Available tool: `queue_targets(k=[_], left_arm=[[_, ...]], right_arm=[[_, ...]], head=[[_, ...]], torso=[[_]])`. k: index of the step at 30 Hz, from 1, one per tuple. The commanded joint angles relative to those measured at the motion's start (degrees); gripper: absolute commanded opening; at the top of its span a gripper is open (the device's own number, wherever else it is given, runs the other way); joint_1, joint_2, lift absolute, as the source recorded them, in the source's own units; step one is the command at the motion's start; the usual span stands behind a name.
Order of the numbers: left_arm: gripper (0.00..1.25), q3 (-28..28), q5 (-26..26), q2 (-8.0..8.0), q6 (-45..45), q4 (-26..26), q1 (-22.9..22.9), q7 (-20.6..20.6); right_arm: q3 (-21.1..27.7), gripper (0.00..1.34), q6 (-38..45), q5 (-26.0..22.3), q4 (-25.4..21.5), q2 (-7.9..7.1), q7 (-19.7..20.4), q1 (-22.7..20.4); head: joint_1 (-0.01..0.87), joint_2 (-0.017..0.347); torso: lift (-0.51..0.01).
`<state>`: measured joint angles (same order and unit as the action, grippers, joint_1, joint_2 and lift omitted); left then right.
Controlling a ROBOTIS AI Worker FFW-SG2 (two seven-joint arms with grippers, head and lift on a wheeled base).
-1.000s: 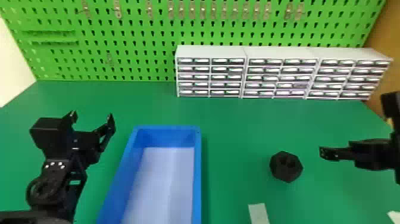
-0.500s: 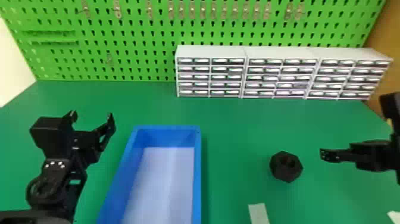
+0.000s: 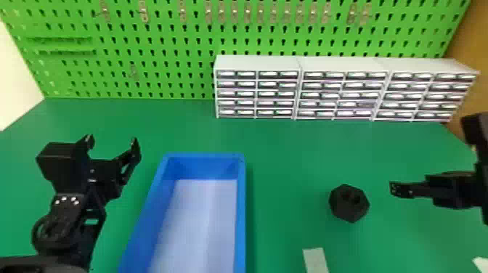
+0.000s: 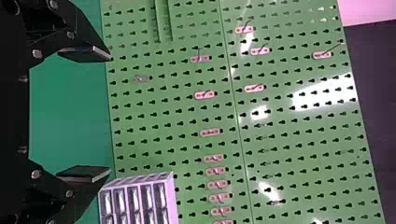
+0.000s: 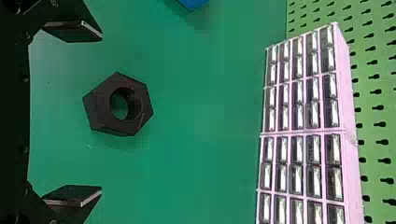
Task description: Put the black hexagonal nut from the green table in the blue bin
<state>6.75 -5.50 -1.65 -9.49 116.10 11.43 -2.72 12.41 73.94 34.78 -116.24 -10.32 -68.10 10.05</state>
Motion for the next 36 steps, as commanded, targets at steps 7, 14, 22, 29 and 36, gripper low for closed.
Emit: queue_targets(k=[7,14,22,29,36], left_arm=[[0.85,-0.1,0.0,-0.02,0.0,-0.1,-0.3,0.0],[0.85,-0.1,-0.1,-0.02,0.0,-0.2,-0.4,0.0],[0.85,-0.1,-0.1,-0.02,0.0,-0.2,-0.4,0.1],[0.85,-0.2,-0.2,-0.02,0.0,-0.3,-0.6,0.0],[0.85,-0.3,-0.2,-0.02,0.0,-0.4,-0.7,0.0]], right_arm=[[1.0,1.19,-1.5,0.6,2.1,0.56,0.0,1.4],[1.0,1.19,-2.3,0.9,4.4,1.00,0.0,2.9],[-0.5,1.19,-2.4,0.7,8.7,-0.14,-1.0,4.8],[-2.2,1.20,-3.0,1.4,12.7,-0.84,-1.6,7.4],[-4.1,1.19,-3.8,2.8,17.1,-1.37,-2.7,9.7]], head=[[0.657,0.057],[0.657,0.057],[0.657,0.057],[0.657,0.057],[0.657,0.057]], torso=[[-0.095],[-0.095],[-0.095],[-0.095],[-0.095]])
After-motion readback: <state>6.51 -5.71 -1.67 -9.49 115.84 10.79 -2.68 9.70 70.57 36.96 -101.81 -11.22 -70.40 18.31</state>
